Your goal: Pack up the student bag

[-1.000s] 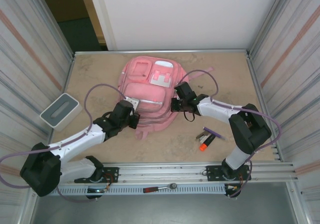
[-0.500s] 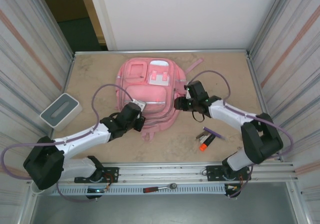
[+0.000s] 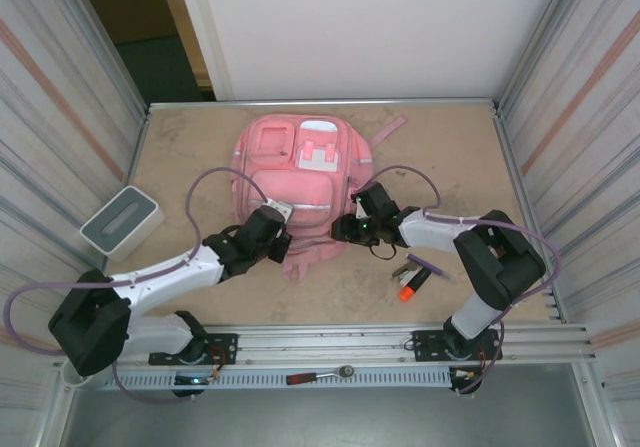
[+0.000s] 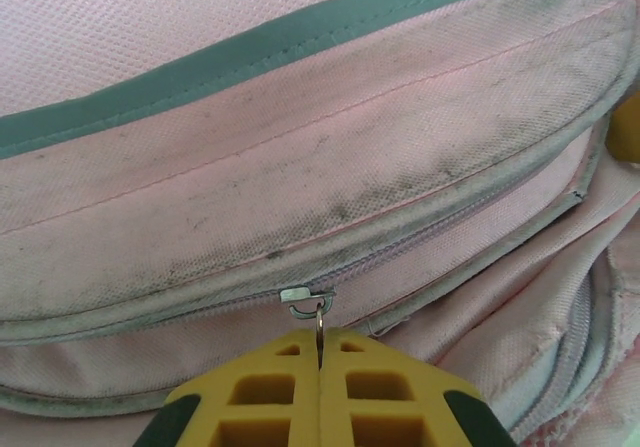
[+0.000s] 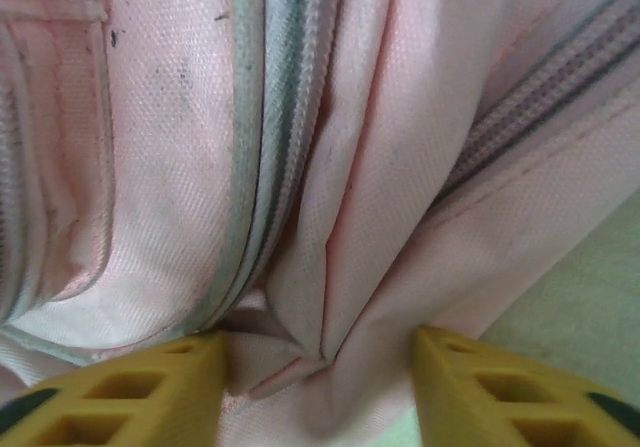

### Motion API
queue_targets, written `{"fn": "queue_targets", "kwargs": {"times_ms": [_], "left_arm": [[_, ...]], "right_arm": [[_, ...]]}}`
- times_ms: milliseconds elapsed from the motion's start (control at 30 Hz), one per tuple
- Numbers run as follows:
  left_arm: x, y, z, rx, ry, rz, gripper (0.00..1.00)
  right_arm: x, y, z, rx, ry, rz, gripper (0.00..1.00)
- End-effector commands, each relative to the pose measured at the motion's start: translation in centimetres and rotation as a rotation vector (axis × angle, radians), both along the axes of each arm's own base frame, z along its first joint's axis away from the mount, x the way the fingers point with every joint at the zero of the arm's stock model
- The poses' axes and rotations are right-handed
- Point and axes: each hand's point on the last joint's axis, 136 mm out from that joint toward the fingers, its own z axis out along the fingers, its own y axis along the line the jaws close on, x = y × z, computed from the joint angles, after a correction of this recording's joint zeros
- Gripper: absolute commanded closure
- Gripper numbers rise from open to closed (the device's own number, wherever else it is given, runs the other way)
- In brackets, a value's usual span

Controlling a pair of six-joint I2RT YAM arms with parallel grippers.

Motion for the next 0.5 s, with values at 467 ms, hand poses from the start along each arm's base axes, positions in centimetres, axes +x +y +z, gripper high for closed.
{"fn": "queue_targets", "kwargs": {"times_ms": [467], "left_arm": [[-1.6,3.1,0.0,0.064,-0.008,0.044,1.00]], "right_arm": [[5.1,-6.8,0.0,-0.286,-0.102,-0.091,1.00]]}}
